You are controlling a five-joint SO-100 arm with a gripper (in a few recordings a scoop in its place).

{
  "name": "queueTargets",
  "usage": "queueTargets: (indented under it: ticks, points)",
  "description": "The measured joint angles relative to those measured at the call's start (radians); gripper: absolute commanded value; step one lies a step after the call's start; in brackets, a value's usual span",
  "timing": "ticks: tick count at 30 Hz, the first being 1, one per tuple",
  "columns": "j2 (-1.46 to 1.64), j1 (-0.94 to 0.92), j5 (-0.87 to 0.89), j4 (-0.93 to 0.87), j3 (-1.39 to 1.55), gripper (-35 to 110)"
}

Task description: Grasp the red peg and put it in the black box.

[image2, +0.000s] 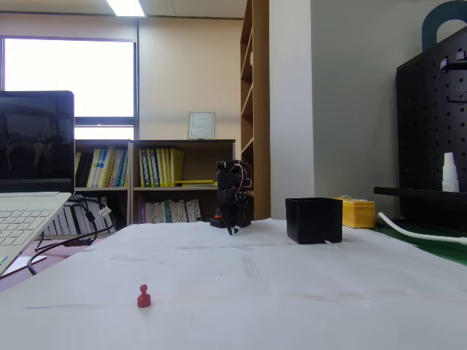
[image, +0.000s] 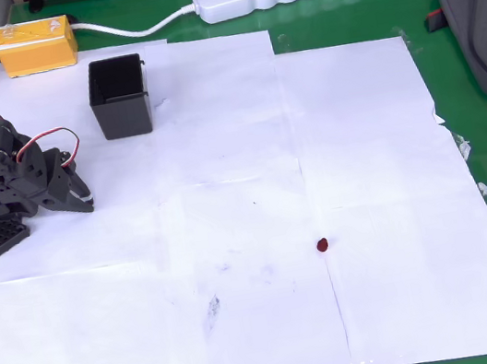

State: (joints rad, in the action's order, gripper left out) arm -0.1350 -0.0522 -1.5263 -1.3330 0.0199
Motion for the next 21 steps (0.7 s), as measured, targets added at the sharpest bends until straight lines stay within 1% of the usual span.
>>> queueTargets:
  ticks: [9,14,21]
  points:
    - [-0.002,0.04,0.048,0.0,0.0,0]
    - [-0.002,0.04,0.048,0.0,0.0,0]
    - [-0.002,0.04,0.005,0.0,0.0,0]
